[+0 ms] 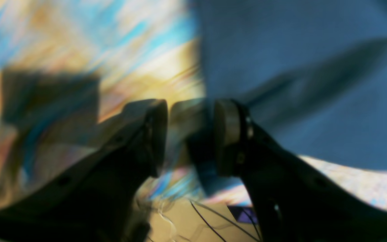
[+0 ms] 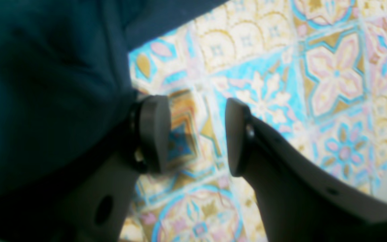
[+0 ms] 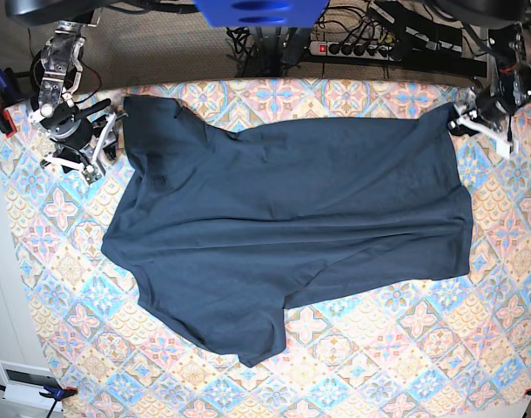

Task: Layout the t-shirt on the table in an organized manner, then fold the t-shirt properly
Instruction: 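Regrasp the shirt's shoulder corners with both grippers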

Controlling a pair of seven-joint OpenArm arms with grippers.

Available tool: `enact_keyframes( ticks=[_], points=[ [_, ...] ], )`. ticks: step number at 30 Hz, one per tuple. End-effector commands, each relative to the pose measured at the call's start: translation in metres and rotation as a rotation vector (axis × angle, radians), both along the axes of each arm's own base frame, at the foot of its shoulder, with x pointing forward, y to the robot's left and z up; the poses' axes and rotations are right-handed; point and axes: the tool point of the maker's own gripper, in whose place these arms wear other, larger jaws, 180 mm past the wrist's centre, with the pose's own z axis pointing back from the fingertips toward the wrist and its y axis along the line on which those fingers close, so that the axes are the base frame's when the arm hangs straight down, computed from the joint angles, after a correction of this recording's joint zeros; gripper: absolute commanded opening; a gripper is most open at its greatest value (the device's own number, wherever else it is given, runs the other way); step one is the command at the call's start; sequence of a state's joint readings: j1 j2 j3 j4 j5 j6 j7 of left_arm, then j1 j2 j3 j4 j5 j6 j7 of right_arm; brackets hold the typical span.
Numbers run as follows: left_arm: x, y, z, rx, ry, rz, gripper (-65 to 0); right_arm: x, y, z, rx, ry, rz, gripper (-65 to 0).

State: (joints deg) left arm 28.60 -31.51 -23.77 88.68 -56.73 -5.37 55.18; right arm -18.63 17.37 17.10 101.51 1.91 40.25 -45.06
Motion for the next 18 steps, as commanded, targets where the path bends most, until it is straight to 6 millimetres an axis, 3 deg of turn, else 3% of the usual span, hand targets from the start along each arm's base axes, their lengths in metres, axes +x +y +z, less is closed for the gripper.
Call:
enact_keyframes(
  ticks=[1, 7, 10, 14, 18],
  points=[
    [0.004, -0.007, 0.003, -0.012, -0.003, -0.028, -42.1, 0.006, -0.002, 0.011, -0.003, -0.041, 0.007, -39.1],
    [-0.01, -0.015, -0.005, -0.027, 0.031, -0.036, -42.3, -0.001, 0.003, 0.009, 0.002, -0.032, 0.01, -39.1],
    [-0.025, -0.023, -0.013, -0.038, 0.075, -0.058, -42.7, -0.014, 0.003, 0.002, 0.0, 0.002, 0.012, -39.1],
    [-0.034, -0.034, -0.006, -0.034, 0.065, -0.126, -42.8, -0.027, 0.005, 0.0, -0.008, 0.025, 0.023, -39.1],
    [-0.028, -0.051, 0.01, -0.03, 0.004, -0.232, -45.7, -0.029, 0.005, -0.001, -0.009, 0.031, 0.023, -39.1]
  ],
)
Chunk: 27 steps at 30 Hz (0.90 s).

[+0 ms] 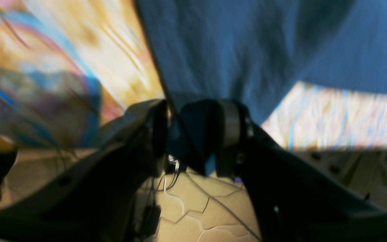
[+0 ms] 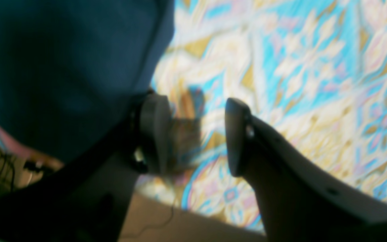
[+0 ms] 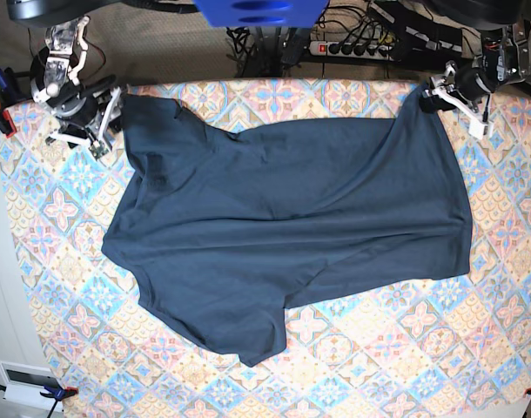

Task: Layout the t-shirt on the table in an organized manner, then fold the t-shirt properly
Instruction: 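Regrasp the shirt's shoulder corners with both grippers, then hold the shoulder corners and pull them apart to stretch the shirt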

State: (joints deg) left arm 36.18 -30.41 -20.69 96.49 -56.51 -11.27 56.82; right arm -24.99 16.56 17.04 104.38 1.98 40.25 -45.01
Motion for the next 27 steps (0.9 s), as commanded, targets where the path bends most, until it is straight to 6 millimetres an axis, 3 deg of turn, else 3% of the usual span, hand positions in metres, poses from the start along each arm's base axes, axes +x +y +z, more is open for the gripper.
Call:
enact_keyframes(
  ticks=[1, 4, 15, 27],
  points=[
    [0.008, 0.003, 0.009, 0.013, -0.033, -0.02, -48.7, 0.007, -0.003, 0.01, -0.009, -0.036, 0.007, -39.1],
    [0.011, 0.005, 0.009, 0.016, -0.039, -0.016, -65.0, 0.007, -0.002, 0.011, -0.008, -0.037, 0.009, -39.1],
    [0.018, 0.041, 0.025, 0.071, -0.089, 0.076, -65.0, 0.01, 0.019, 0.015, 0.152, -0.04, -0.016, -38.7],
    [0.008, 0.053, 0.013, 0.07, -0.048, 0.113, -65.0, 0.018, 0.042, 0.029, 0.332, -0.094, -0.024, -38.7]
  ],
)
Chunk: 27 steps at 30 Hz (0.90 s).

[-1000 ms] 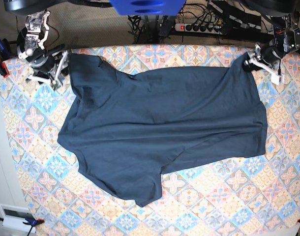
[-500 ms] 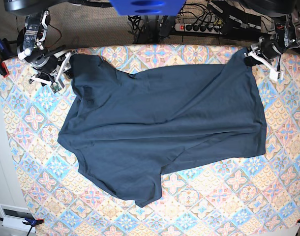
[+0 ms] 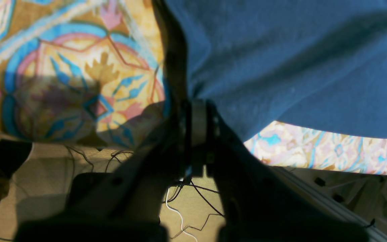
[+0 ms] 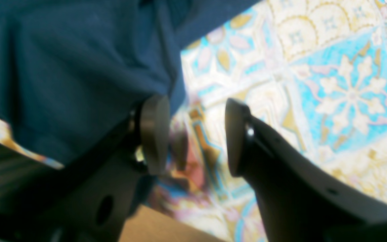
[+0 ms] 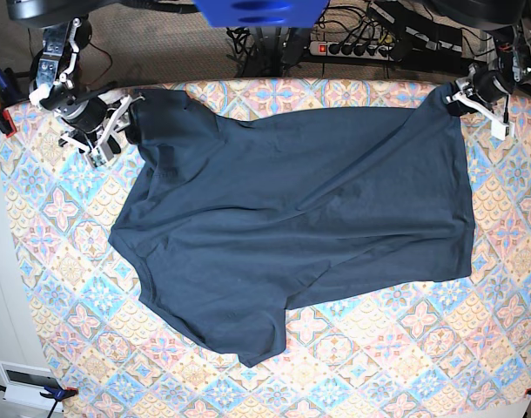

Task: Layout the t-shirt on the table in an organized manner, then fold the t-shirt properly
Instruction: 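Hold the shoulder corners and pull them apart to stretch the shirt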

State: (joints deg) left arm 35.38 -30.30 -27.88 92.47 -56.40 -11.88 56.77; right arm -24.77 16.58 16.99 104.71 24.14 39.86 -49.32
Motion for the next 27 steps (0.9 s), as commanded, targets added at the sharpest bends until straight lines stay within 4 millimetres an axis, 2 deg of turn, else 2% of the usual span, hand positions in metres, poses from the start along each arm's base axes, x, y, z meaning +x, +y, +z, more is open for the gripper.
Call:
enact_keyframes(
  ticks=[1, 4, 6, 9, 16, 19, 24, 27],
  points=[
    [0.006, 0.005, 0.008, 0.016, -0.025, -0.011, -65.0, 0.008, -0.001, 0.013, 0.009, -0.047, 0.008, -38.7],
    [0.006, 0.005, 0.008, 0.016, -0.025, -0.011, -65.0, 0.006, 0.0, 0.011, 0.016, -0.041, 0.009, -38.7],
    [0.006, 0.005, 0.008, 0.016, -0.025, -0.011, -65.0, 0.005, 0.008, 0.007, 0.028, -0.028, 0.028, -38.7],
    [0.007, 0.005, 0.008, 0.018, -0.027, -0.012, -65.0, 0.0, 0.02, -0.003, 0.05, 0.005, 0.058, -38.9],
    [0.007, 0.006, 0.009, 0.019, -0.028, -0.012, -65.0, -0.017, 0.021, -0.035, 0.083, 0.109, 0.04, -39.6],
    [0.015, 0.006, 0.012, 0.02, -0.046, -0.012, -65.0, -0.018, 0.02, -0.036, 0.083, 0.112, 0.035, -46.1],
    [0.019, 0.007, 0.014, 0.023, -0.056, -0.013, -65.0, -0.017, 0.018, -0.034, 0.078, 0.106, 0.034, -64.3],
    [0.022, 0.011, 0.017, 0.036, -0.06, -0.023, -65.0, -0.016, 0.016, -0.032, 0.072, 0.101, 0.034, -64.6]
  ],
)
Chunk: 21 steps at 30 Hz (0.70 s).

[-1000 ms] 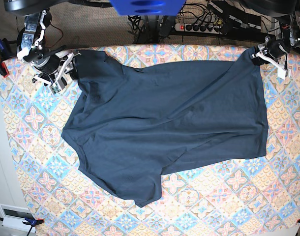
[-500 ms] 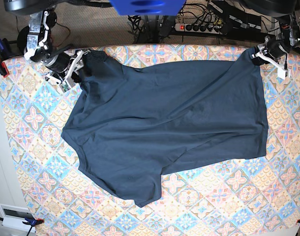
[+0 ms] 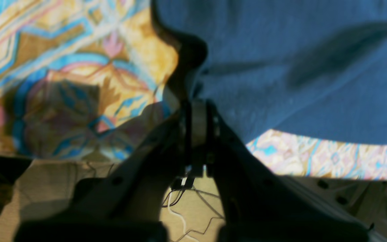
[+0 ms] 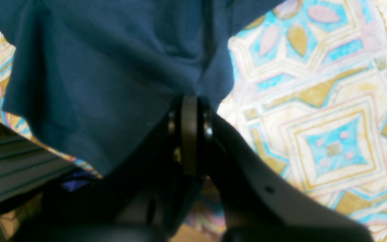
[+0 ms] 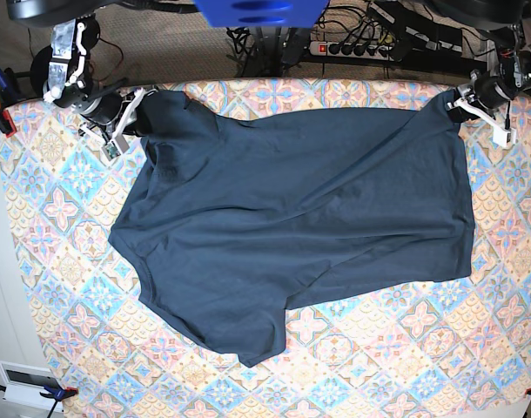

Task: Layout the t-shirt on the table in an organized manner, then fold the t-shirt properly
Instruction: 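Hold the shoulder corners and pull them apart to stretch the shirt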

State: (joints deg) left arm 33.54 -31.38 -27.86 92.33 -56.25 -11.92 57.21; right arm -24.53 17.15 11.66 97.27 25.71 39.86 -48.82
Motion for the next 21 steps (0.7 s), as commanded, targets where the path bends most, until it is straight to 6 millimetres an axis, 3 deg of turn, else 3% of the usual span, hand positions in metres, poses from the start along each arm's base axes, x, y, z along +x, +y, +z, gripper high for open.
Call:
enact_keyframes(
  ticks=[1, 11, 14, 21],
  points=[
    [0.009, 0.007, 0.011, 0.023, -0.037, -0.011, -65.0, 0.004, -0.006, 0.007, -0.011, -0.025, 0.0, -64.5],
    [0.01, 0.007, 0.012, 0.023, -0.038, -0.012, -65.0, 0.01, -0.056, 0.043, -0.103, -0.123, -0.118, -64.7],
    [0.01, 0.007, 0.012, 0.024, -0.039, -0.015, -65.0, 0.003, -0.057, 0.049, -0.121, -0.128, -0.107, -64.7],
    [0.011, 0.014, 0.017, 0.047, -0.035, -0.033, -65.0, -0.022, -0.056, 0.04, -0.149, -0.046, -0.087, -64.6]
  ],
)
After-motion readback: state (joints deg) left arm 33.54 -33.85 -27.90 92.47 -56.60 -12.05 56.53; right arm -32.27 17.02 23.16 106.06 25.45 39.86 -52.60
